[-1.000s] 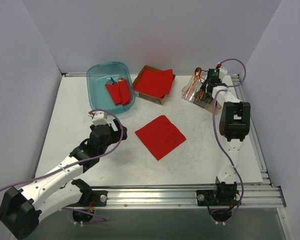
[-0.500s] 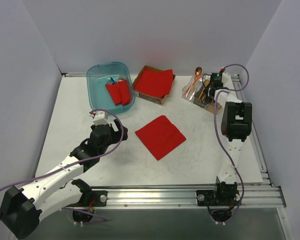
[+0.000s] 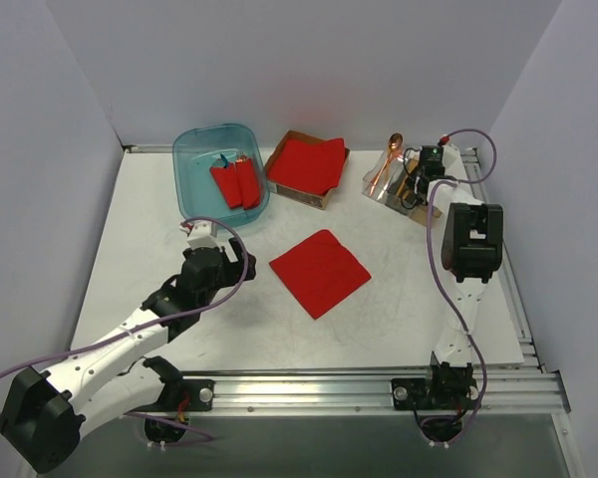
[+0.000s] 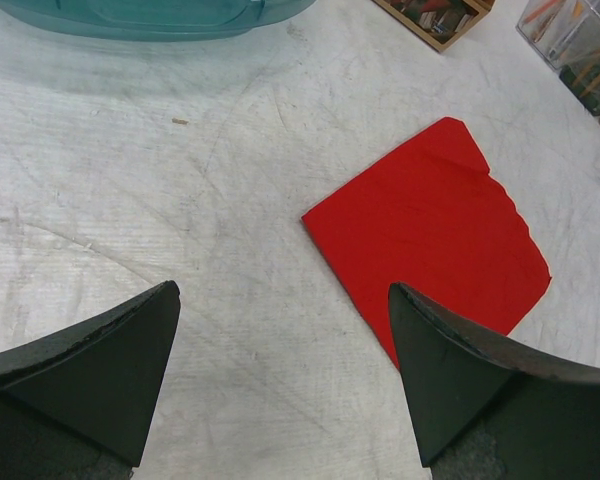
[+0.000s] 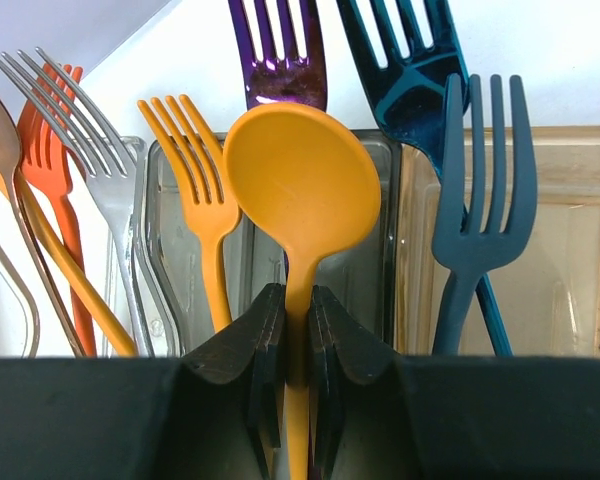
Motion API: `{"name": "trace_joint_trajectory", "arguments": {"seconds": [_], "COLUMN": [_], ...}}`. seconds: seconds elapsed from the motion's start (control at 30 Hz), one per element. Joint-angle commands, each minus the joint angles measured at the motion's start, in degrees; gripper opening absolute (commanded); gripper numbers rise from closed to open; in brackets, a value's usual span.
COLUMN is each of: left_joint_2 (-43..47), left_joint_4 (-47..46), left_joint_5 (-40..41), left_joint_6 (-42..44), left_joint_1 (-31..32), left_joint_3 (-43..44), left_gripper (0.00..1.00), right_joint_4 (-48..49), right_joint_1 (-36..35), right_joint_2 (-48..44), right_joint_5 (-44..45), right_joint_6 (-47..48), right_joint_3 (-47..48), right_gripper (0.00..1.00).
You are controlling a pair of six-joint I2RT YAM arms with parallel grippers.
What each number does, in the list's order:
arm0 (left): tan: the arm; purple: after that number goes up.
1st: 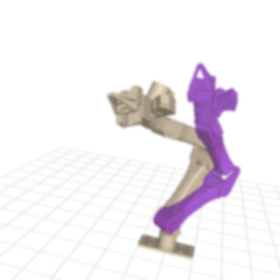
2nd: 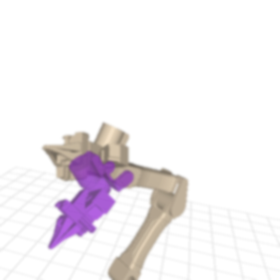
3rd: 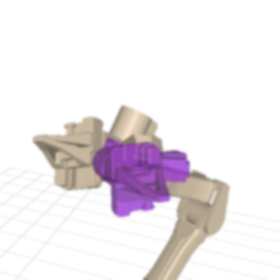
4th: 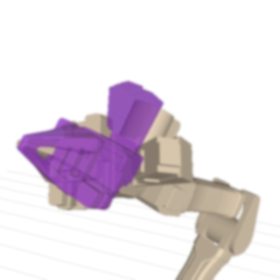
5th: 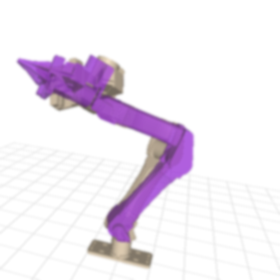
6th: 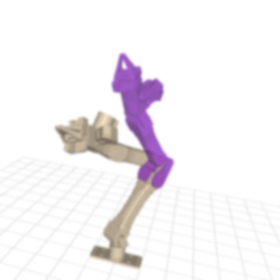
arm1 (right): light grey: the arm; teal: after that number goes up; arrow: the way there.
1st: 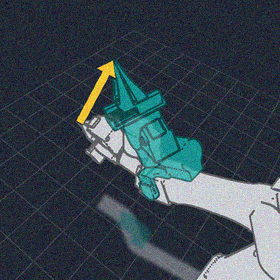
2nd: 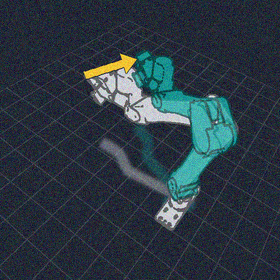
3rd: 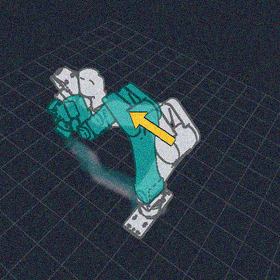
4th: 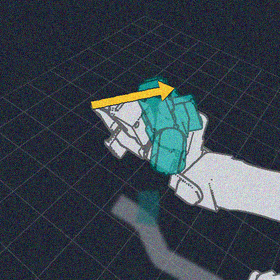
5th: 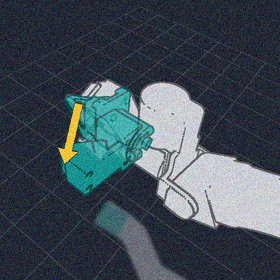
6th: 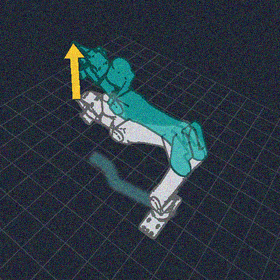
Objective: Place the utensils on the paper napkin and roll it up
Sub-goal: Pick up the utensils from the container.
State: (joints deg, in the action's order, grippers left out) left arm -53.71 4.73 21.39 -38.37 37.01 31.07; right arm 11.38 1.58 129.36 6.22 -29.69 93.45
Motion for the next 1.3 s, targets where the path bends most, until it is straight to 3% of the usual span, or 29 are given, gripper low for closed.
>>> {"name": "trace_joint_trajectory", "arguments": {"seconds": [0.0, 0.57, 0.83, 1.07, 1.27], "left_joint_2": [-0.1, 3.2, 3.2, 2.0, 0.3], "left_joint_4": [-2.7, -1.2, -1.6, -1.6, -3.3], "left_joint_5": [-1.0, -1.5, -2.2, -3.8, -6.0], "left_joint_6": [0.3, 0.4, 0.2, 1.4, 2.1], "left_joint_1": [-0.3, -0.4, -0.4, -0.5, -0.9], "left_joint_3": [1.4, 0.0, 0.1, 1.2, 0.4], "left_gripper": [0.94, 0.94, 0.94, 0.94, 0.94], "right_joint_4": [-0.4, 2.1, -1.9, -11.2, -21.1], "right_joint_1": [0.3, 0.0, -1.1, -10.0, -18.3], "right_joint_2": [-5.2, -16.8, -19.6, -24.8, -28.8], "right_joint_5": [1.4, 3.0, -3.4, -16.6, -18.0], "right_joint_6": [0.5, 2.4, 4.5, 11.9, 11.1], "right_joint_3": [-0.4, -5.3, -5.0, -5.9, -12.3], "right_gripper": [0.00, 0.00, 0.00, 0.00, 0.00]}}
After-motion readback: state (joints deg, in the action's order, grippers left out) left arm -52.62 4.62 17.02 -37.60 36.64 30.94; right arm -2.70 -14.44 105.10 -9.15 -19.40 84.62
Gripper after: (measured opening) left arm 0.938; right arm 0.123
